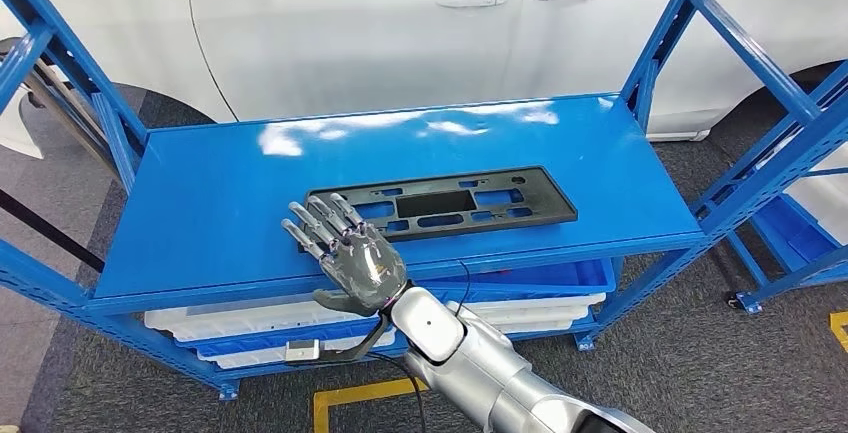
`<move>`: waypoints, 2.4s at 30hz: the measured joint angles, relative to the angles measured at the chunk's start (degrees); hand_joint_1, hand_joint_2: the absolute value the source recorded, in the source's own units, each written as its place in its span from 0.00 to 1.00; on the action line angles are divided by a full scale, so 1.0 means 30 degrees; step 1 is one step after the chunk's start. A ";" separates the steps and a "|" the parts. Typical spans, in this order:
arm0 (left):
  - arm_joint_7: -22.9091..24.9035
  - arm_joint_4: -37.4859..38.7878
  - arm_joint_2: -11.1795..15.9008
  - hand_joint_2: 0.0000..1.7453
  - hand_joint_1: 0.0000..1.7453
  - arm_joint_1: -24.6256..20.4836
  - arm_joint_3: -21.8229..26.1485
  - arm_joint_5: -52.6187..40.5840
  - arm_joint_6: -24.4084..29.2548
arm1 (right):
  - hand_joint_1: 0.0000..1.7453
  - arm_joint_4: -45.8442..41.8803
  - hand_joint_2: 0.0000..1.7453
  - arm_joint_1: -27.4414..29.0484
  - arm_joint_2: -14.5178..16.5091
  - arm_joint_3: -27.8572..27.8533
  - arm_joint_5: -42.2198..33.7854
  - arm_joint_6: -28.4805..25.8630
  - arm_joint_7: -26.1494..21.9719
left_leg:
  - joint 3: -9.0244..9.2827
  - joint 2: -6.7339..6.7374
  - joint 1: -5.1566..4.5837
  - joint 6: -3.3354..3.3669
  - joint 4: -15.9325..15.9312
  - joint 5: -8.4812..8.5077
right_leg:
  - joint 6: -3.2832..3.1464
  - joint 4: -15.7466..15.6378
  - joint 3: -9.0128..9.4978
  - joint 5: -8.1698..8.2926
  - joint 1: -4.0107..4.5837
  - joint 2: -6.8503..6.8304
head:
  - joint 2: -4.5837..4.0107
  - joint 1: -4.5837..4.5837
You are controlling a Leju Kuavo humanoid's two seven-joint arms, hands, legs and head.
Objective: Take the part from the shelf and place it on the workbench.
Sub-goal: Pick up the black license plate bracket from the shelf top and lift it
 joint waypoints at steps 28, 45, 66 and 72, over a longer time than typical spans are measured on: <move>0.0058 0.0000 0.0297 0.00 0.00 0.0037 -0.0299 -0.0364 -0.0086 | 0.00 0.7911 1.00 -0.3131 0.1166 -0.3437 -0.0772 -0.0044 0.2666 | -0.0200 -0.0008 0.0045 -0.0084 0.0145 0.0066 | -0.0136 -0.2764 0.1237 0.1172 0.0095 0.0016 | 0.0000 -0.0002; -0.0300 0.0005 0.0508 0.00 0.00 0.0062 -0.0313 -0.0505 -0.0432 | 1.00 0.8702 1.00 -0.3952 0.0595 -0.3792 0.0889 0.2967 0.4819 | -0.2065 0.0006 0.0027 -0.1040 0.4621 -0.2408 | -0.1018 -0.5598 0.2395 0.2989 0.0068 -0.0044 | 0.0000 -0.0007; -0.1316 0.0000 0.0628 0.00 0.00 0.0009 -0.0313 -0.0355 -0.0994 | 1.00 0.9222 1.00 -0.4241 0.0145 -0.4204 0.1397 0.3404 0.4597 | 0.0196 -0.0072 -0.0034 -0.0169 0.0031 -0.0127 | -0.0167 -0.4142 0.1619 0.2806 -0.0013 -0.0002 | 0.0000 -0.0002; -0.2526 0.0000 0.0661 1.00 0.00 0.0012 -0.0355 -0.0581 -0.1080 | 1.00 0.9204 1.00 -0.4332 0.0150 -0.4420 0.1263 0.3144 0.4189 | -0.0065 -0.0067 -0.0027 -0.0792 0.0555 -0.0593 | -0.0777 -0.5575 0.2220 0.3125 0.0040 0.0005 | 0.0000 -0.0007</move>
